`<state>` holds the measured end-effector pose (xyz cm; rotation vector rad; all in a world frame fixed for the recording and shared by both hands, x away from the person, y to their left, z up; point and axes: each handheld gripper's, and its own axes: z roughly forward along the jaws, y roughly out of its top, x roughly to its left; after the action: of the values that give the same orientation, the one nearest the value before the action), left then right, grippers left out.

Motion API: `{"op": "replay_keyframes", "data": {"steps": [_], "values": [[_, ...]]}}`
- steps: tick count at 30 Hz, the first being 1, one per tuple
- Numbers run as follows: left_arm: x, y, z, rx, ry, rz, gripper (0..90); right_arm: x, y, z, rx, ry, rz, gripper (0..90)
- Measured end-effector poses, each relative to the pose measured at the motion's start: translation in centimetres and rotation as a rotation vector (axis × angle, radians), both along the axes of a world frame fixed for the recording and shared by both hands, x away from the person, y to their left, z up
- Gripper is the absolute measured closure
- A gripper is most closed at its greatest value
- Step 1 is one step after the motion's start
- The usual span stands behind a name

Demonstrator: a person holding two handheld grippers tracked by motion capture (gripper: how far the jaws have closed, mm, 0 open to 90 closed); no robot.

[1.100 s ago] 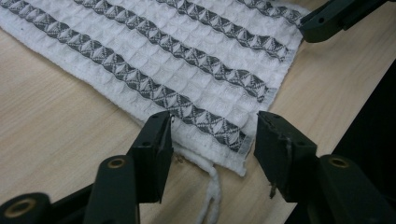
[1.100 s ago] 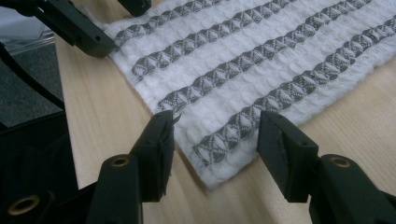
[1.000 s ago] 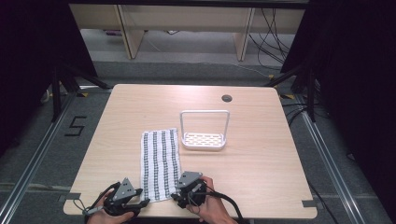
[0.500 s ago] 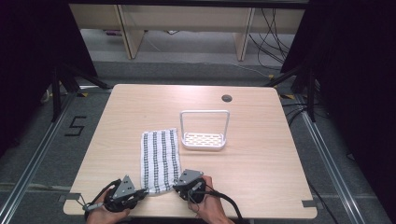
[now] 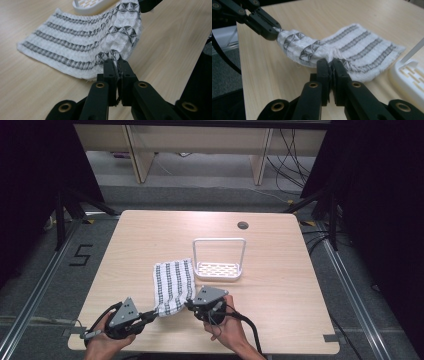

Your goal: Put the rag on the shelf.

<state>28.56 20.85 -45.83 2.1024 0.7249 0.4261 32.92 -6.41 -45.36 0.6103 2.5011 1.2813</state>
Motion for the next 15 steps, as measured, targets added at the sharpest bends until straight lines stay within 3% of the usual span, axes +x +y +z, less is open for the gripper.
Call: {"op": "replay_keyframes", "data": {"steps": [8, 9, 14, 15], "values": [[1.4, 0.7, 5.9, -0.069, -0.037, -0.019, 85.9, 1.5, -0.8, 4.5, 0.098, -0.042, -0.005, 86.7], [1.5, 0.8, 6.8, -0.076, -0.047, -0.018, 85.9, 1.4, -0.8, 5.1, 0.112, -0.031, -0.021, 86.7], [1.6, 0.7, 9.8, -0.104, -0.067, -0.041, 85.9, 1.5, -1.3, 8.3, 0.157, -0.092, 0.002, 86.7], [1.6, 0.6, 10.5, -0.114, -0.075, -0.048, 85.9, 1.4, -1.5, 8.8, 0.16, -0.076, -0.002, 86.7]]}}
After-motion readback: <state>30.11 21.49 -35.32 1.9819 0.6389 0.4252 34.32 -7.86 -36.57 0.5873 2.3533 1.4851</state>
